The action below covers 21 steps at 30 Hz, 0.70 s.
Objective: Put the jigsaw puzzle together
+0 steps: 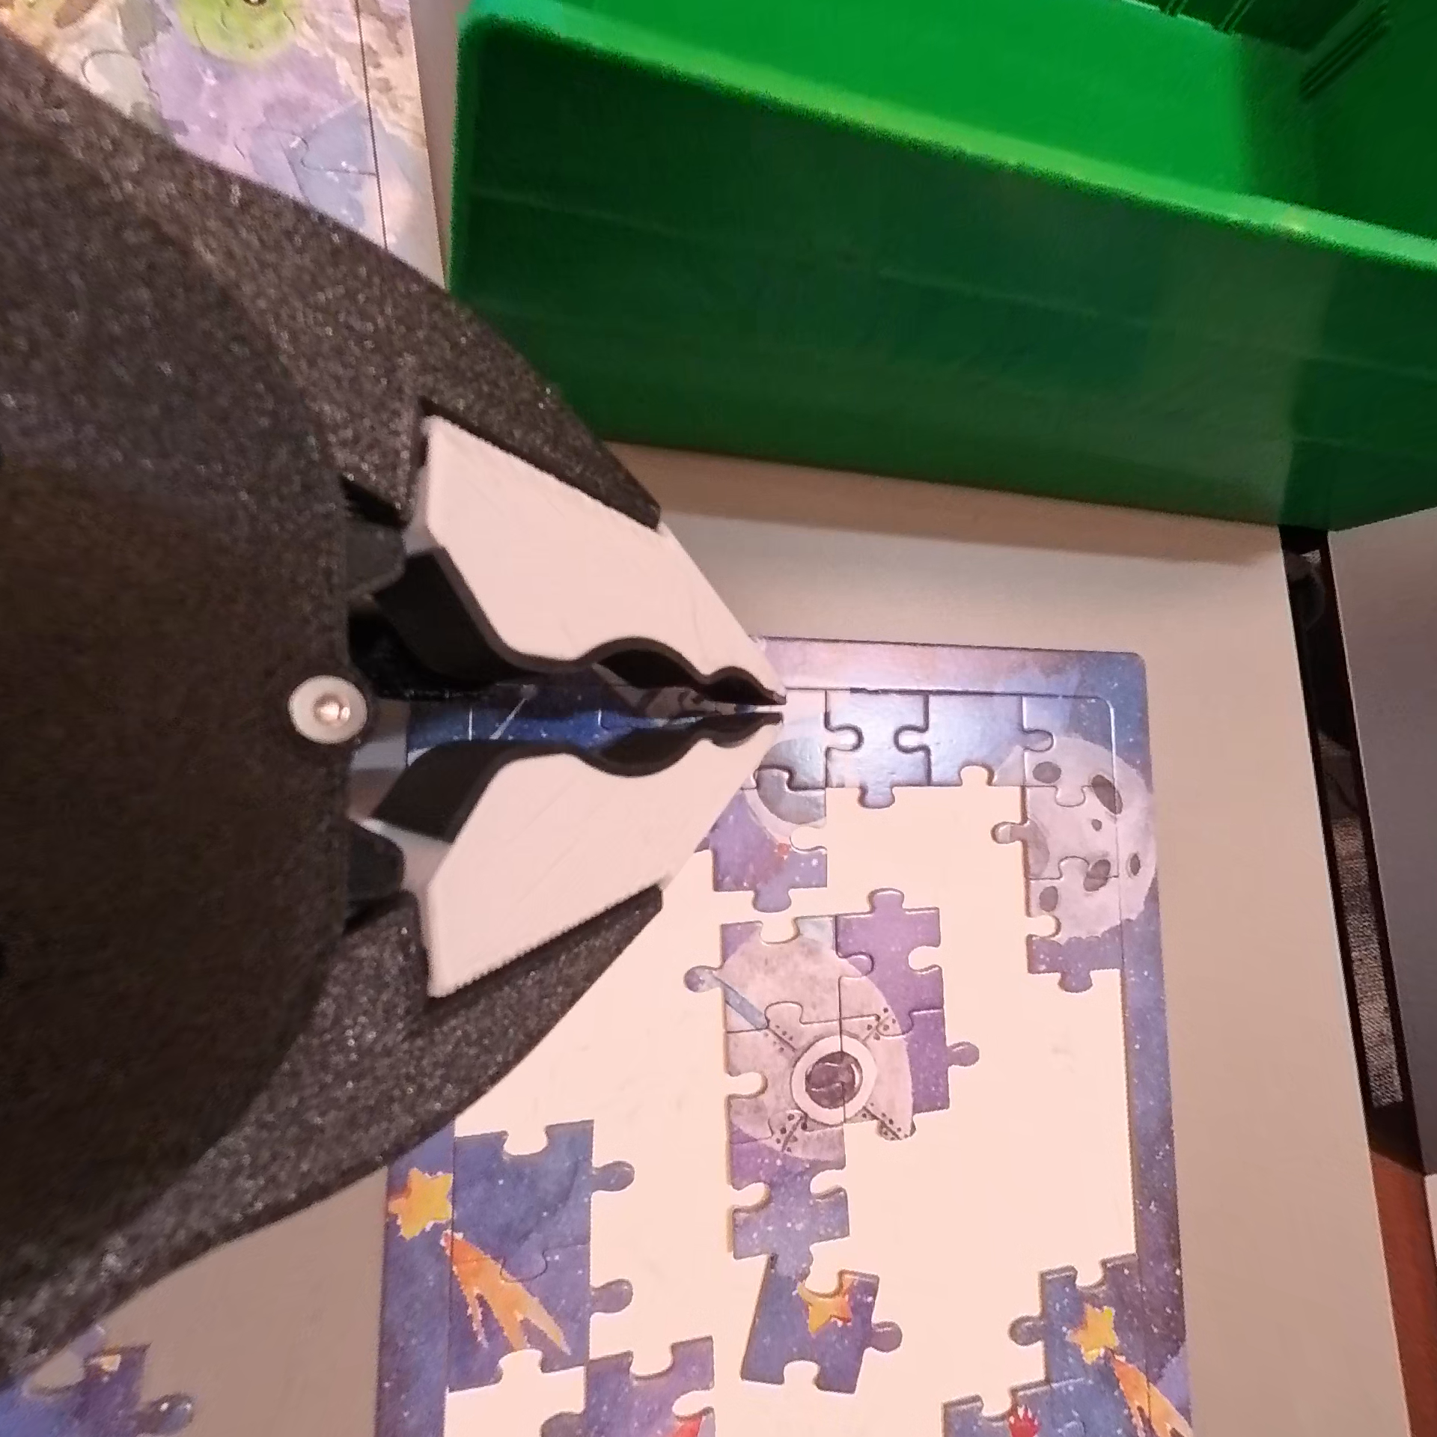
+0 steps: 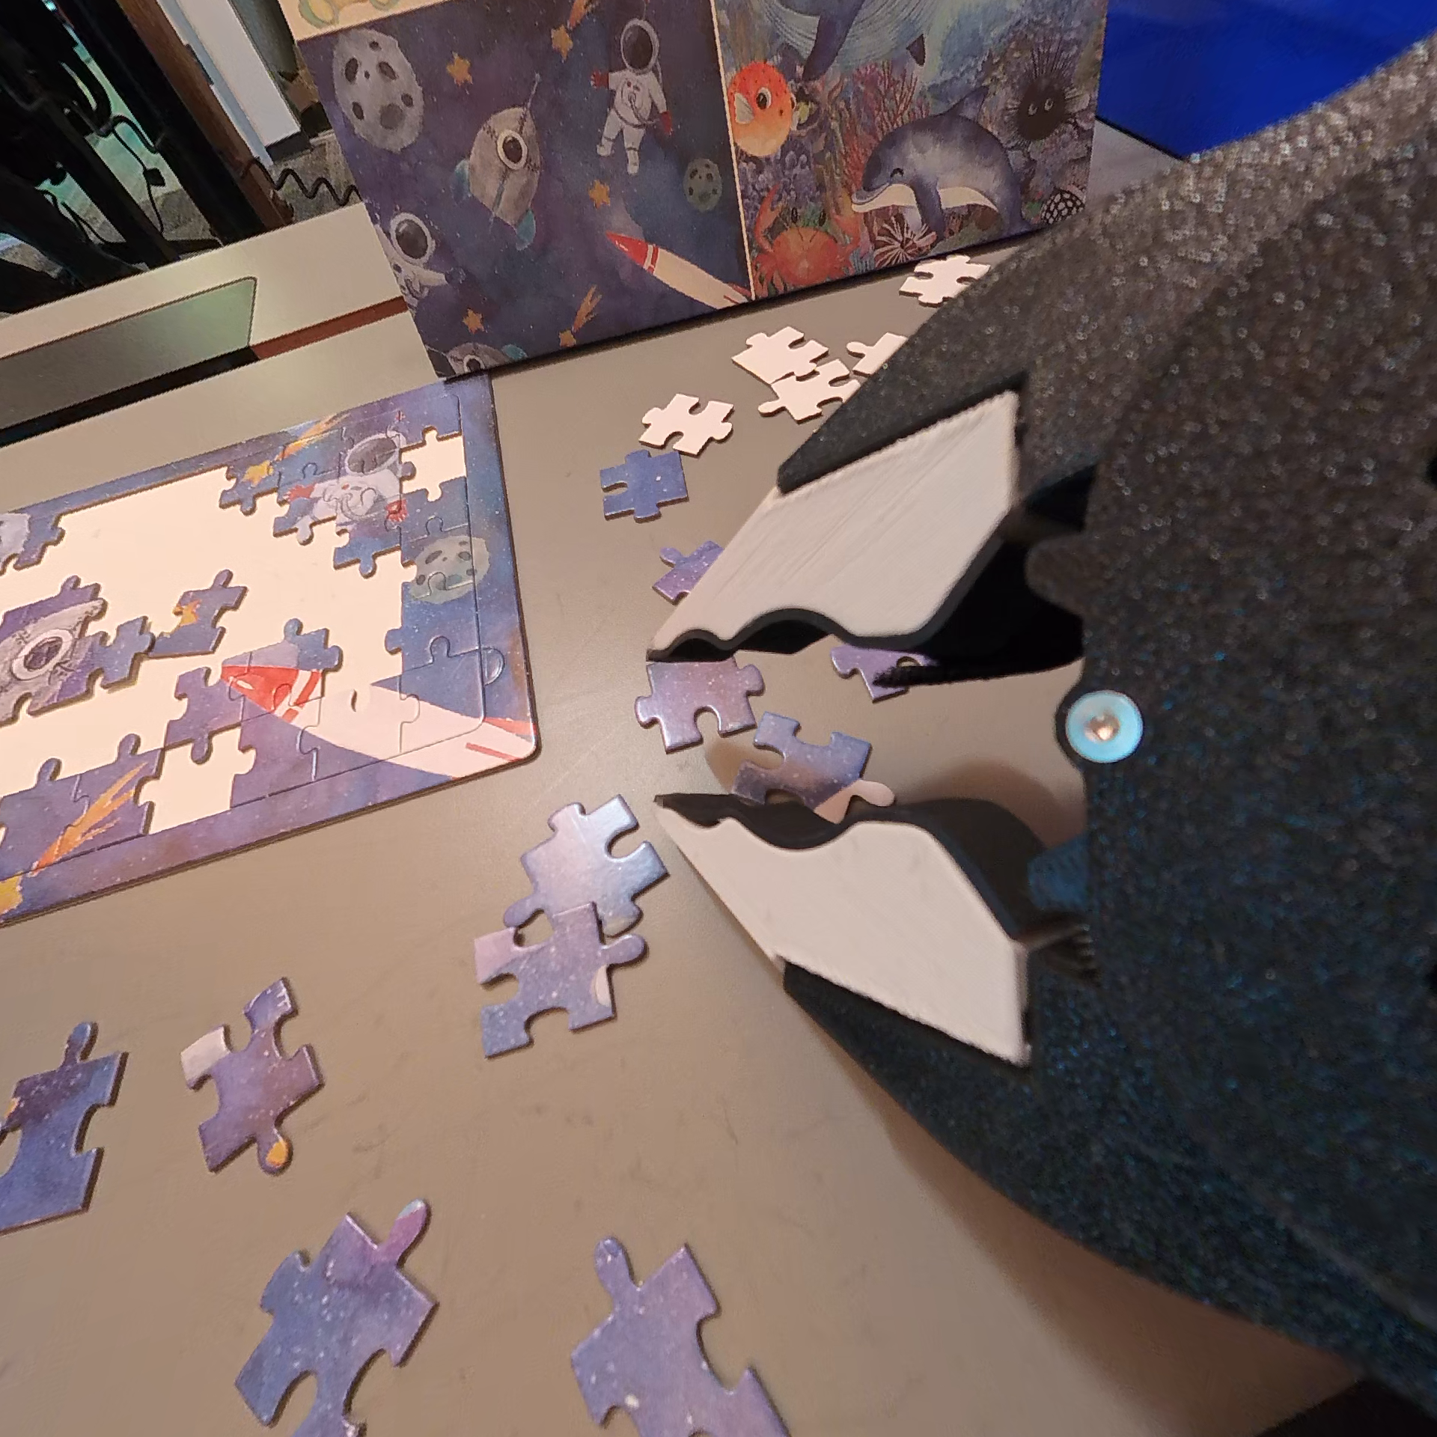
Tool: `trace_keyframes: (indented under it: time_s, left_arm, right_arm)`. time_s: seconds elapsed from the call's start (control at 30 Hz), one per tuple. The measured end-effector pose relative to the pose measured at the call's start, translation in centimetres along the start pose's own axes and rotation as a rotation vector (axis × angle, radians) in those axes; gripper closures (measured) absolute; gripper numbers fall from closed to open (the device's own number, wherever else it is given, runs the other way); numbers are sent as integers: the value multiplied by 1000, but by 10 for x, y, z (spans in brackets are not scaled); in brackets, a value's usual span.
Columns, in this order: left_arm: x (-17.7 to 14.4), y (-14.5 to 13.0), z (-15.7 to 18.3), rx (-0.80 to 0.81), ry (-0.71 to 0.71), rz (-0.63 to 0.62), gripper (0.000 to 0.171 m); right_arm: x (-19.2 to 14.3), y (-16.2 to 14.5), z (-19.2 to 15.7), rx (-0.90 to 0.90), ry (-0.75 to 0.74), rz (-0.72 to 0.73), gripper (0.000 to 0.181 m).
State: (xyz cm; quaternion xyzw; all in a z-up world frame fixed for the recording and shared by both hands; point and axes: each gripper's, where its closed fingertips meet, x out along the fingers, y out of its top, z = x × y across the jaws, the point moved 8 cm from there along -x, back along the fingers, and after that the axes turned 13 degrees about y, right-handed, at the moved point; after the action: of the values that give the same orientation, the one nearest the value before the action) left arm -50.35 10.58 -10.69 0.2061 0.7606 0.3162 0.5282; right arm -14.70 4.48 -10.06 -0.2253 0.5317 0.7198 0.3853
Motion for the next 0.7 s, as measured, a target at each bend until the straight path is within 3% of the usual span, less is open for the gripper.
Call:
trace_keyframes:
  time_s: [0.53, 0.7]
  left_arm:
    - [0, -1, 2, 6, -11, -3, 170]
    - [-8, 6, 20, 42, -151, 71, 170]
  right_arm:
    - [0, 0, -1, -4, -2, -3, 148]
    - [0, 0, -1, -5, -1, -4, 148]
